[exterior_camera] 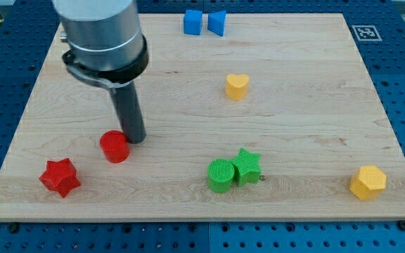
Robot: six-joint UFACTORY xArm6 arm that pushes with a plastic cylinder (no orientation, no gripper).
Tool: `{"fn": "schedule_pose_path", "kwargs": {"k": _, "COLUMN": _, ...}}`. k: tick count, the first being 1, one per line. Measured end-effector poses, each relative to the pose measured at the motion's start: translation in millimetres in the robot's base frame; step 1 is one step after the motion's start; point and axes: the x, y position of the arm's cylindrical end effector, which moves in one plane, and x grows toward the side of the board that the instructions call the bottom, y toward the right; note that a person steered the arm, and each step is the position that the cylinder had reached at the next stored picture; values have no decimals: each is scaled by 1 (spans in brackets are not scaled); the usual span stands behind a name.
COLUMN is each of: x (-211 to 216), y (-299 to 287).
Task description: Move the yellow heart into the yellow hexagon
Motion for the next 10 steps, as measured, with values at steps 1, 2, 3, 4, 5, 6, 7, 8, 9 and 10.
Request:
{"fn": "schedule_pose_path", "kwargs": {"k": 1, "x": 16, "y": -16}}
{"fn": "schedule_pose_path", "kwargs": {"k": 2, "x": 21, "y": -33}}
{"fn": "schedule_pose_path", "kwargs": {"k": 3, "x": 5, "y": -27}}
{"fn": "schedule_pose_path", "kwargs": {"k": 4, "x": -53, "y": 7}}
{"fn": "schedule_pose_path", "kwargs": {"k": 5, "x": -111, "y": 55}}
{"fn": "schedule_pose_path", "kwargs": {"k": 6, "x": -121, "y": 126}}
{"fn": "schedule_pose_path", "kwargs": {"k": 7, "x": -109, "y": 139}}
{"fn": "schedule_pose_path", "kwargs": {"k": 8, "x": -104, "y": 164}}
{"fn": "schedule_pose_path", "kwargs": {"k": 9, "x": -109, "y": 187}}
{"fn": "schedule_pose_path", "kwargs": {"k": 10, "x": -110, "y": 213}}
